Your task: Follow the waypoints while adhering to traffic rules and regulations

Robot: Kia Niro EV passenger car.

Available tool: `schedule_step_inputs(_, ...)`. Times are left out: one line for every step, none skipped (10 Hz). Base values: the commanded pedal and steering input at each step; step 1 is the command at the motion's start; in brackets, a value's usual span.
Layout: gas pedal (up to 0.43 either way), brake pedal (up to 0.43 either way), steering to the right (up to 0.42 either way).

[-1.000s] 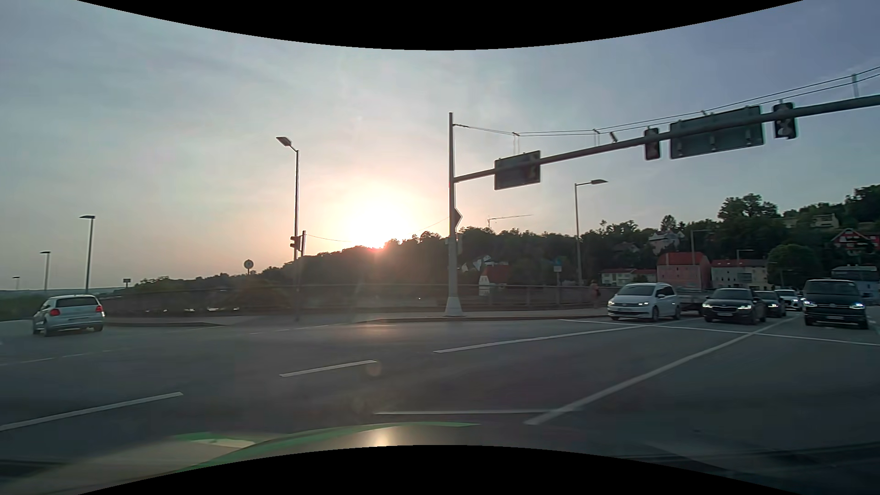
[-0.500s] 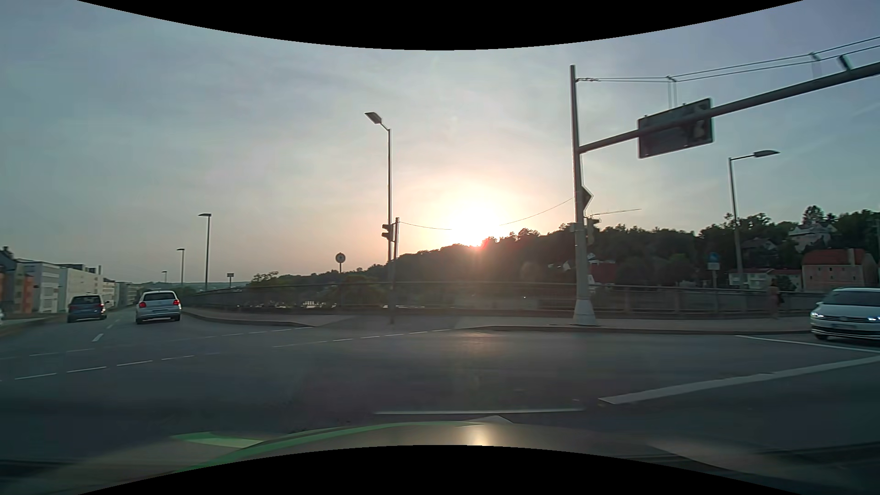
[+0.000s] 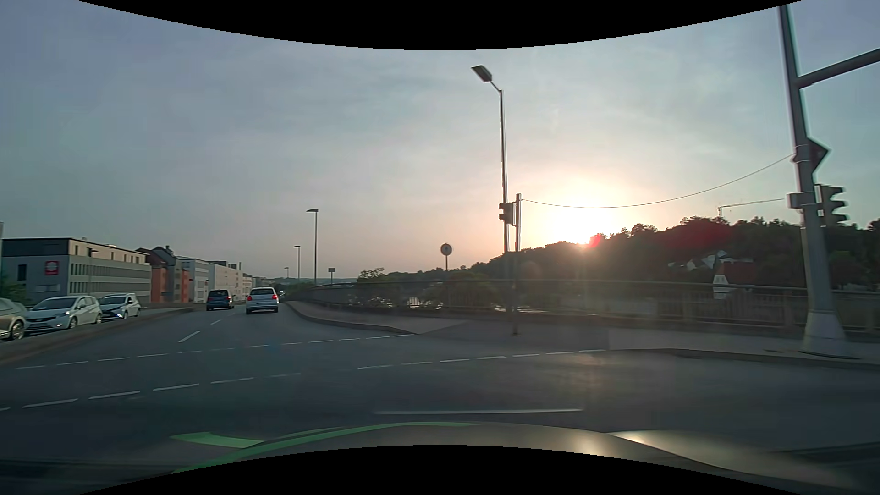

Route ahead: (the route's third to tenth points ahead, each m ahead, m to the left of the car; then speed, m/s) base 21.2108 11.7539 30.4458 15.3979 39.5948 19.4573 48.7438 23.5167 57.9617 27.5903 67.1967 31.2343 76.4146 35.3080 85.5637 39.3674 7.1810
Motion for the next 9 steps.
schedule_step_inputs(0.157,0.0,-0.298)
schedule_step_inputs(0.157,0.0,-0.283)
schedule_step_inputs(0.157,0.0,-0.267)
schedule_step_inputs(0.157,0.0,-0.246)
schedule_step_inputs(0.177,0.0,-0.223)
schedule_step_inputs(0.189,0.0,-0.205)
schedule_step_inputs(0.189,0.0,-0.185)
schedule_step_inputs(0.189,0.0,-0.168)
schedule_step_inputs(0.189,0.0,-0.156)
